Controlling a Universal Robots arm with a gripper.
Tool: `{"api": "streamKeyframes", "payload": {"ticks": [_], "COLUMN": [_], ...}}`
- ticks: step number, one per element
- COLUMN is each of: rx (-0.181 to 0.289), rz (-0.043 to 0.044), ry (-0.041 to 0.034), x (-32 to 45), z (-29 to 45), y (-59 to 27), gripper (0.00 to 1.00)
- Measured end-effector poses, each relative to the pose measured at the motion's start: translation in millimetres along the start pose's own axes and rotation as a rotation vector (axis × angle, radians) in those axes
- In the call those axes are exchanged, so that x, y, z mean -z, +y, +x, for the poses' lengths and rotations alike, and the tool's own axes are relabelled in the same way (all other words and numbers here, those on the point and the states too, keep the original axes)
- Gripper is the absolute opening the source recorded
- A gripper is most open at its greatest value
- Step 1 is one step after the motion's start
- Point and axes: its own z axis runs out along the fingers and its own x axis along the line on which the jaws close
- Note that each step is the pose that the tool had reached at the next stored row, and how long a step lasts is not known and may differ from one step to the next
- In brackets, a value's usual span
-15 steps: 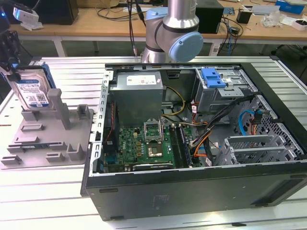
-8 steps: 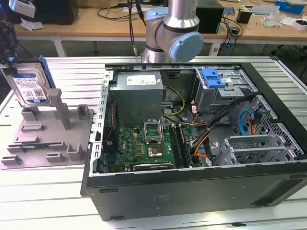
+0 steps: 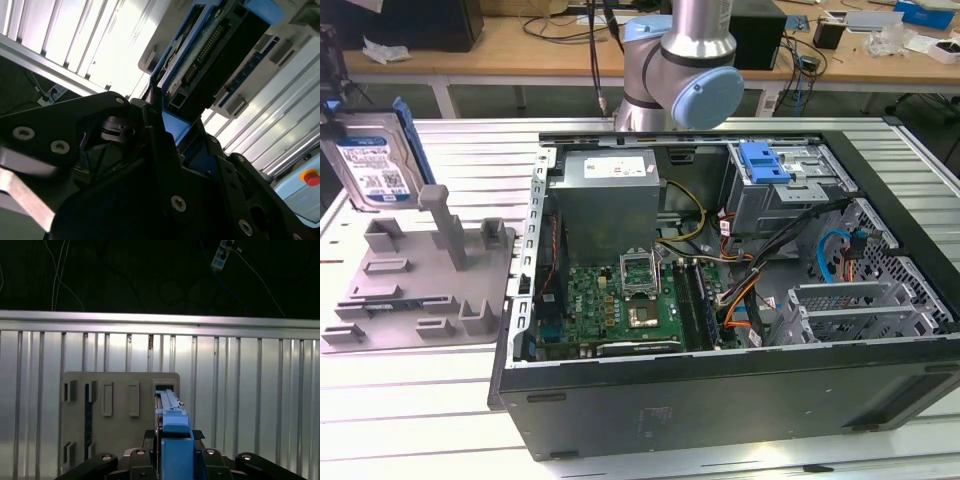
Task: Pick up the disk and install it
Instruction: 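Pick up the disk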
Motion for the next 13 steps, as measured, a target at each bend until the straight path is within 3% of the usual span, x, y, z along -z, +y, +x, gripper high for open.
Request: {"api": "streamKeyframes", "payload": {"ticks": [5, 13], "rx": [0.000, 0.000], "rz": [0.0000, -0.0001], "ry": [0.0019, 0.0037], "x": [24.3, 56.8], "z": [0.2, 0.5], "y": [0.8, 1.8], "gripper": [0.37, 0.37]}}
